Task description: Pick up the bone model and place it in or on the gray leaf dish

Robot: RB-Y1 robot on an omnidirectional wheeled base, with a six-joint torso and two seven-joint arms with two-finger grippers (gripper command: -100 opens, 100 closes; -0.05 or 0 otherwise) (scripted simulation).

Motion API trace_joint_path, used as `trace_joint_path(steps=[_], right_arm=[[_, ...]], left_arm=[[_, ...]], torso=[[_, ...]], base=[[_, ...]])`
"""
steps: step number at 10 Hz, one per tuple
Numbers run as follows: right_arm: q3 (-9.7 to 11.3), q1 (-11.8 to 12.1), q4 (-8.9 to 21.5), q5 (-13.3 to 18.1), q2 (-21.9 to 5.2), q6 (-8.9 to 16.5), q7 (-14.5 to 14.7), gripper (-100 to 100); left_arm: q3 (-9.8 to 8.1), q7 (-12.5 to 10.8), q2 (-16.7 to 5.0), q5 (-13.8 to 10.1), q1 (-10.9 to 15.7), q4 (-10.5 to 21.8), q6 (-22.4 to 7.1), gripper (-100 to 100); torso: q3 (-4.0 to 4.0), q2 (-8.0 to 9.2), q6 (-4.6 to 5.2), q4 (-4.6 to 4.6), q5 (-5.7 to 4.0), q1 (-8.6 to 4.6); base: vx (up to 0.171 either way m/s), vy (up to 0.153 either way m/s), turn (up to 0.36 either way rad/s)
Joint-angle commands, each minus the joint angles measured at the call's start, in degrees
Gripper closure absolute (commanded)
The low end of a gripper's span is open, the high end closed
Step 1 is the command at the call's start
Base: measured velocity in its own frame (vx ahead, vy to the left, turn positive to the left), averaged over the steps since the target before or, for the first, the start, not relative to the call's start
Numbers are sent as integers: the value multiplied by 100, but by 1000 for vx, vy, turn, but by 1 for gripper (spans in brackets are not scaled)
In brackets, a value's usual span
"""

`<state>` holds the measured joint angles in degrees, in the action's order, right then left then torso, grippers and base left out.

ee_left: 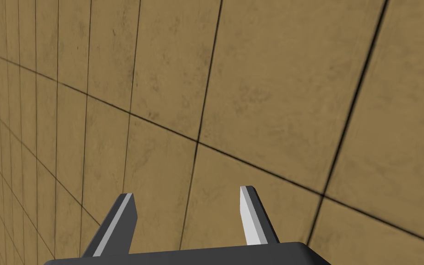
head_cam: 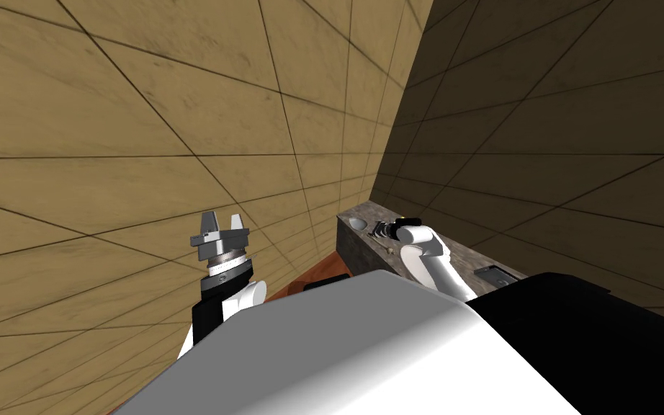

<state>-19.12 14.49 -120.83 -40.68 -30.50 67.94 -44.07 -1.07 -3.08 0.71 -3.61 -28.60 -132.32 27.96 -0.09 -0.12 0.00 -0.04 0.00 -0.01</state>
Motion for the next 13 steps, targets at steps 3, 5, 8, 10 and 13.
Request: trace_joint_path(steps=[3, 5, 8, 10, 13], right_arm=[[-26, -86, 158, -178, -110, 552, -207, -100], [-40, -159, 289, -322, -208, 811, -380, -100], [-45, -226, 417, -457, -307, 1302, -541, -100], [-45, -286, 540, -582, -405, 1640, -689, -100], [-37, -337, 659, -697, -498, 2026, -822, -100]], left_arm=[[0, 0, 0, 0, 0, 0, 0, 0], [0, 0, 0, 0, 0, 0, 0, 0], [0, 0, 0, 0, 0, 0, 0, 0], [0, 0, 0, 0, 0, 0, 0, 0], [0, 0, 0, 0, 0, 0, 0, 0]], torso=[[2, 3, 1, 1, -1, -5], [4, 7, 0, 2, 0, -2], [1, 1, 0, 0, 0, -3], [0, 0, 1, 0, -1, -4], [5, 8, 0, 2, -1, -5]], base=[[29, -5, -20], [23, 1, -15], [36, -1, -25], [38, -3, -22], [17, -7, -12]])
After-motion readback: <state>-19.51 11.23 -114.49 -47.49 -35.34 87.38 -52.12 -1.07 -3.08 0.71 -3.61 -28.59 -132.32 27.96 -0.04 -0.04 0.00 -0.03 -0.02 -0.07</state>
